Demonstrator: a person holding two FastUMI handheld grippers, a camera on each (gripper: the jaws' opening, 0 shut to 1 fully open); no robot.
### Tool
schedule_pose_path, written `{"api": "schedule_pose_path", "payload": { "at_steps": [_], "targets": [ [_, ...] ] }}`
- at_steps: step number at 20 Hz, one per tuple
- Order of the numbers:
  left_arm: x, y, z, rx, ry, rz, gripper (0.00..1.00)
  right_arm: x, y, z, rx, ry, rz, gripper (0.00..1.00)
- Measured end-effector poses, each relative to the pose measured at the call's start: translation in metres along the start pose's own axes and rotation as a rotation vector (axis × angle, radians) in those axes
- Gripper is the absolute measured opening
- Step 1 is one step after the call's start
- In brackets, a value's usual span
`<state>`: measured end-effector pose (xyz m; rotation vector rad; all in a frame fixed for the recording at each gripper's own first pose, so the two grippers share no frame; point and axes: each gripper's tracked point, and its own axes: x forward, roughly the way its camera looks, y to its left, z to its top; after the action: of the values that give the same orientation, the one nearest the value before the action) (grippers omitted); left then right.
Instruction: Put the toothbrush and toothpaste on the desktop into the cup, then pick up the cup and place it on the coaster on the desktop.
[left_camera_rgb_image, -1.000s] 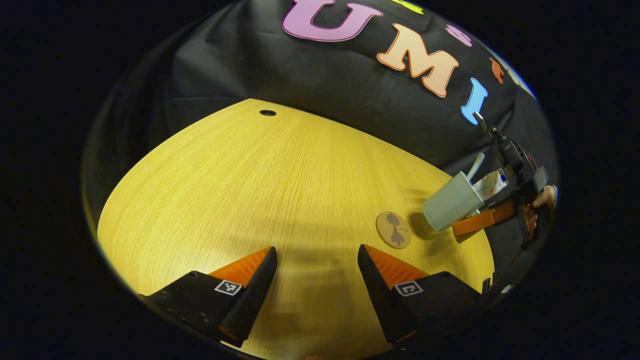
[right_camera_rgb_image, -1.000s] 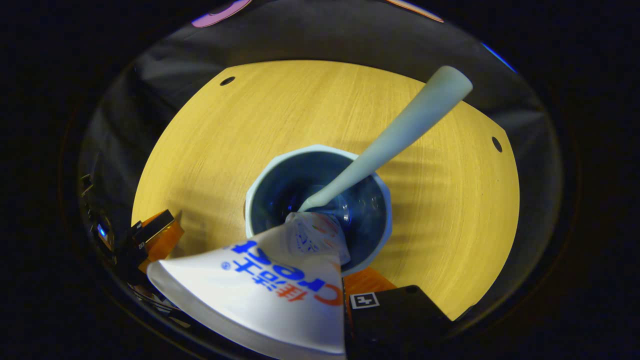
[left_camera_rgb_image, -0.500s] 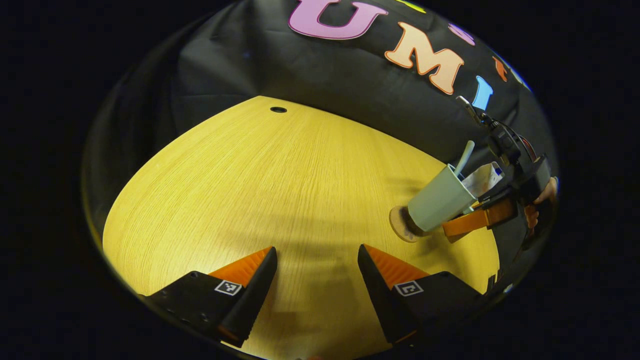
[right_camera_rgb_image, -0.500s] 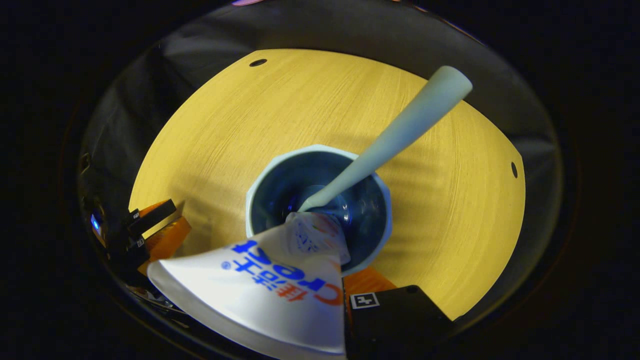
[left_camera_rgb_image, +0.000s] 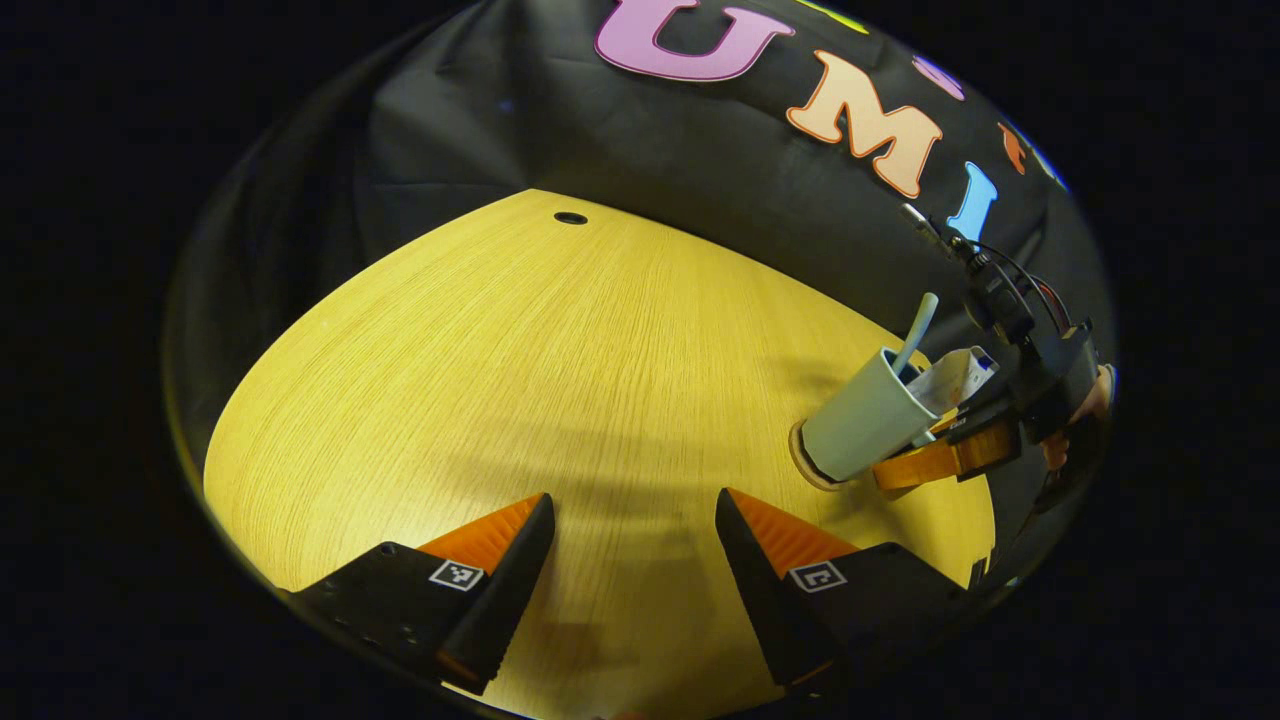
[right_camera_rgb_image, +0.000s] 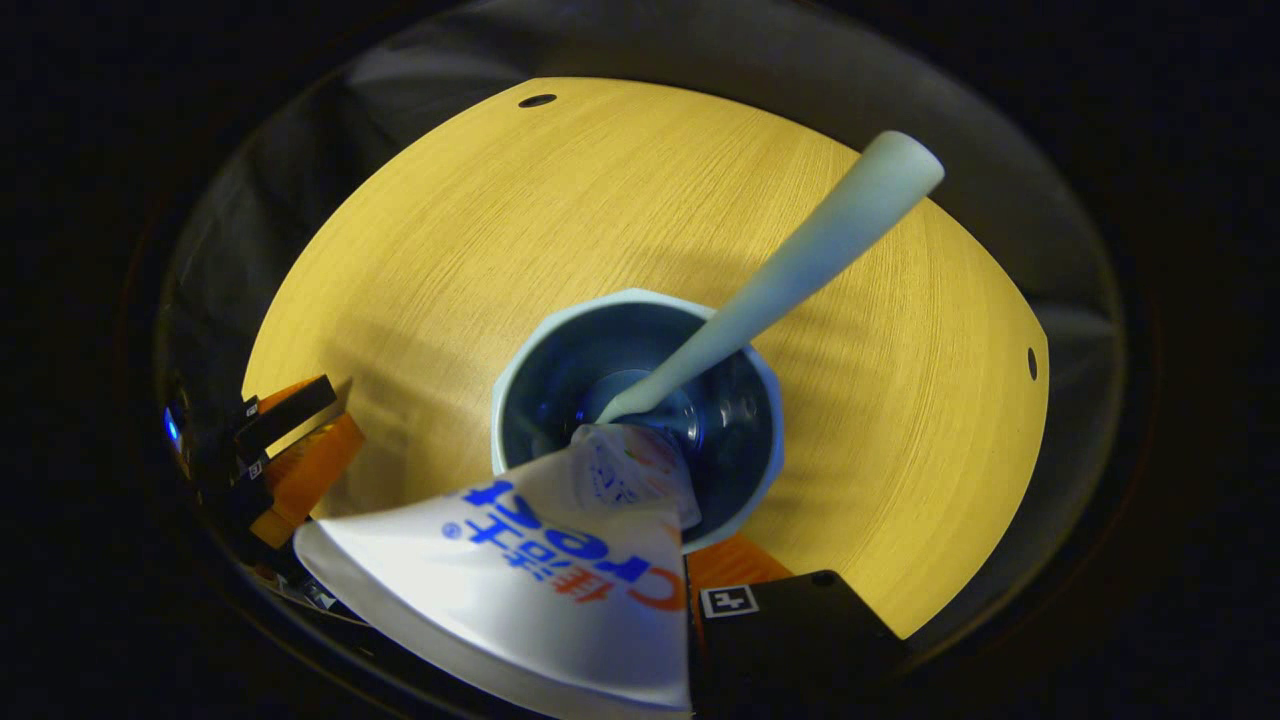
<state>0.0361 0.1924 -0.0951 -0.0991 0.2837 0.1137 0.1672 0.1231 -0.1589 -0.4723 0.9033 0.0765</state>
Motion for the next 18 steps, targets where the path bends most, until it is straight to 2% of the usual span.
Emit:
{"api": "schedule_pose_path", "payload": {
  "at_steps": [7, 10, 15, 16, 17, 18],
  "targets": [
    [-0.006, -0.001, 0.000, -0.016, 0.017, 0.028, 0.95, 0.005, -0.001, 0.001, -0.018, 0.002, 0.001, 0.30],
    [-0.009, -0.001, 0.001, -0.012, 0.016, 0.042, 0.94, 0.002, 0.001, 0.002, -0.002, -0.008, 0.029, 0.34],
    [-0.017, -0.013, 0.003, 0.013, 0.017, 0.052, 0.94, -0.021, 0.008, 0.004, 0.047, -0.086, 0.147, 0.98],
    [-0.020, -0.017, 0.005, 0.025, 0.018, 0.055, 0.94, -0.025, 0.004, -0.001, 0.059, -0.100, 0.165, 0.99],
    [-0.023, -0.022, 0.006, 0.037, 0.014, 0.060, 0.94, -0.029, -0.001, -0.008, 0.069, -0.117, 0.172, 0.95],
    [-0.026, -0.027, 0.009, 0.046, 0.008, 0.062, 0.94, -0.033, -0.008, -0.016, 0.079, -0.132, 0.173, 0.95]
  ]
}}
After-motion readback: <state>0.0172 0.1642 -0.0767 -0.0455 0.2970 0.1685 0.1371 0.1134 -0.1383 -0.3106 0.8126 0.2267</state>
